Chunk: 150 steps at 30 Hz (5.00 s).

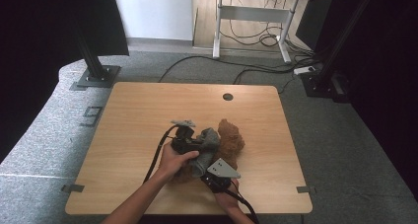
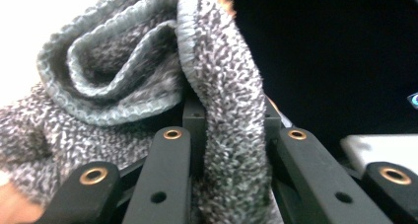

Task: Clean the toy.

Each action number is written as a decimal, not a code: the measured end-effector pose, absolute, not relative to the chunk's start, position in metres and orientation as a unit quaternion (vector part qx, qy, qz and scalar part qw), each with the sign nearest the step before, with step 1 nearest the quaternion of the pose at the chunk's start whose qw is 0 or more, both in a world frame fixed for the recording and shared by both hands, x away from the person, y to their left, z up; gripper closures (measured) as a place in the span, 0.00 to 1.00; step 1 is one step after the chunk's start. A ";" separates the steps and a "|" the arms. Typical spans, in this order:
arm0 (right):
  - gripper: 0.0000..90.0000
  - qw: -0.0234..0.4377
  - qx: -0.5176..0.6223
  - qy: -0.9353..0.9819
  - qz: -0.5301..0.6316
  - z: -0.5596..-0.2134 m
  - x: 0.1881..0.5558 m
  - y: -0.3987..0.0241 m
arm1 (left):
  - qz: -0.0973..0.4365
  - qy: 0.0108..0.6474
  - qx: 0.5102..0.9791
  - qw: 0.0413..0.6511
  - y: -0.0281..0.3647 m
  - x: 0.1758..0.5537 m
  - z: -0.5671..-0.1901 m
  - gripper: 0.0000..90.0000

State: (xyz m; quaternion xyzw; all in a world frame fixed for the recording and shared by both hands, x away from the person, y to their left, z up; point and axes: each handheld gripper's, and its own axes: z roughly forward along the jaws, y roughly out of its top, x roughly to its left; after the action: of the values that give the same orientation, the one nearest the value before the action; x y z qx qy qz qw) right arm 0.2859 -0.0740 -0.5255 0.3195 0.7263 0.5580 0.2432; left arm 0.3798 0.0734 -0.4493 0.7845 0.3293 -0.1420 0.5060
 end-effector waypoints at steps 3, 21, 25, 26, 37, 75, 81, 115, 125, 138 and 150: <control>0.90 0.243 0.325 0.724 0.557 -0.527 0.287 -0.076 | -0.141 0.338 0.786 0.498 0.069 0.384 -0.453 0.83; 0.90 0.252 0.330 0.721 0.555 -0.530 0.285 -0.072 | -0.108 0.369 0.768 0.512 0.118 0.376 -0.456 0.85; 0.90 0.251 0.333 0.719 0.556 -0.531 0.284 -0.073 | -0.101 0.376 0.755 0.527 0.133 0.371 -0.455 0.85; 0.90 0.252 0.333 0.719 0.556 -0.531 0.284 -0.073 | -0.099 0.378 0.752 0.531 0.139 0.369 -0.455 0.85; 0.90 0.252 0.339 0.712 0.561 -0.532 0.286 -0.074 | -0.082 0.453 0.719 0.520 0.230 0.352 -0.488 0.85; 0.41 0.207 0.351 0.703 0.582 -0.445 0.279 -0.129 | -0.074 0.438 0.760 0.474 0.232 0.331 -0.509 0.84; 0.39 0.188 0.388 0.715 0.551 -0.423 0.326 -0.131 | -0.075 0.437 0.760 0.475 0.233 0.331 -0.510 0.84; 0.79 0.253 0.363 0.749 0.494 -0.499 0.293 -0.112 | -0.066 0.454 0.742 0.488 0.236 0.354 -0.500 0.83; 0.83 0.284 0.369 0.722 0.511 -0.501 0.342 -0.085 | -0.085 0.418 0.702 0.571 0.228 0.372 -0.452 0.84; 0.81 0.288 0.347 0.729 0.515 -0.508 0.339 -0.080 | -0.089 0.399 0.752 0.517 0.160 0.385 -0.465 0.84; 0.78 0.298 0.333 0.729 0.517 -0.516 0.325 -0.081 | -0.079 0.407 0.754 0.510 0.173 0.374 -0.479 0.86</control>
State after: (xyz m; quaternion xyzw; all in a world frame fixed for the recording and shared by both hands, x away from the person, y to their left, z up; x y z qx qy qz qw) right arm 0.3253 -0.0809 -0.5158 0.3335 0.7294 0.5174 0.2984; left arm 0.3742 0.1734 -0.4794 0.7540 0.4068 -0.0794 0.5096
